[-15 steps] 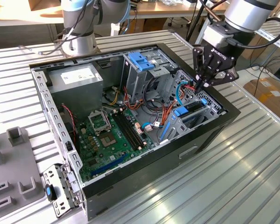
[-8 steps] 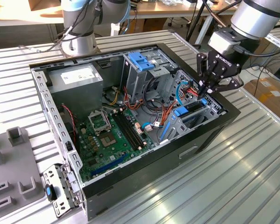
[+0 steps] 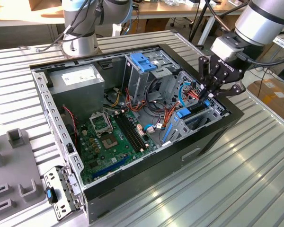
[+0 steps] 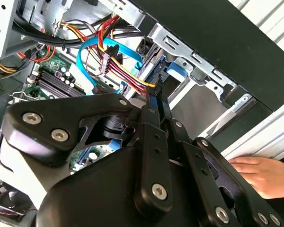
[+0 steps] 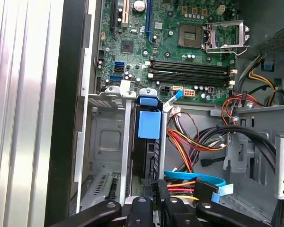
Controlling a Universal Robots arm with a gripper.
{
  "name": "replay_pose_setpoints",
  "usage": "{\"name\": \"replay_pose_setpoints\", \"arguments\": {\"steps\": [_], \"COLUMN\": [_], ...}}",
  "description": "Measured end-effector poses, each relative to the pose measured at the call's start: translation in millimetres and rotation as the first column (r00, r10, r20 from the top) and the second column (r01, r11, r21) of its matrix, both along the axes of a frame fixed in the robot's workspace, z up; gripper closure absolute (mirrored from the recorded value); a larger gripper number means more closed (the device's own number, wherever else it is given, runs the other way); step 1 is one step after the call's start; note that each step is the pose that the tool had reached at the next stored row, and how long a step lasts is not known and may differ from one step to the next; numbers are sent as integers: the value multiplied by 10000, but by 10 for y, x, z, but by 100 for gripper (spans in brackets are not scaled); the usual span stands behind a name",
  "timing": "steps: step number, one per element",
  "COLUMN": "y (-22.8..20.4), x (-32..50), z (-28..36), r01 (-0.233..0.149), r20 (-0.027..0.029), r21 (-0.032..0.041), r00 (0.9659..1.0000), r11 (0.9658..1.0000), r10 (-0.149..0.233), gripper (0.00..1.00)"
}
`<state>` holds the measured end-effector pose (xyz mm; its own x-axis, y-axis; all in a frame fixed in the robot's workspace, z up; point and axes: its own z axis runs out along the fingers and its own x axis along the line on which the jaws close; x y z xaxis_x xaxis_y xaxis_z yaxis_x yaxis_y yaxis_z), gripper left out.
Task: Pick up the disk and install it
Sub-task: 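Insert the first disk wire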
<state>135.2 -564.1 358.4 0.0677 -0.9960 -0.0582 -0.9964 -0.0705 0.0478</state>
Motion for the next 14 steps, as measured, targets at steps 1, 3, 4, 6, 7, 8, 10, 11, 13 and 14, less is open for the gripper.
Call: {"name": "replay_pose_setpoints", "arguments": {"steps": [1,3,4,6,7,8,10,11,13,14], "y": [0,1,0,1,1,1,1,0,1,1], "x": [0,-1,-3,-5,-7,-9,-12,-18,-35,-42], "z": [-8,-28,-30,-33,-36,-39,-43,-45,-46,-48], "r01": [76,380,507,545,550,551,552,555,557,557], "r20": [1,1,0,1,2,8,38,66,160,183], "r21": [5,5,3,6,8,11,15,18,21,25], "r00": [10000,9993,9987,9985,9985,9985,9985,9984,9983,9983], "r11": [10000,9993,9987,9985,9985,9985,9985,9985,9984,9984], "r10": [-76,-380,-507,-545,-550,-551,-552,-555,-557,-557], "gripper": [84,84,84,84,84,84,84,84,84,84]}}
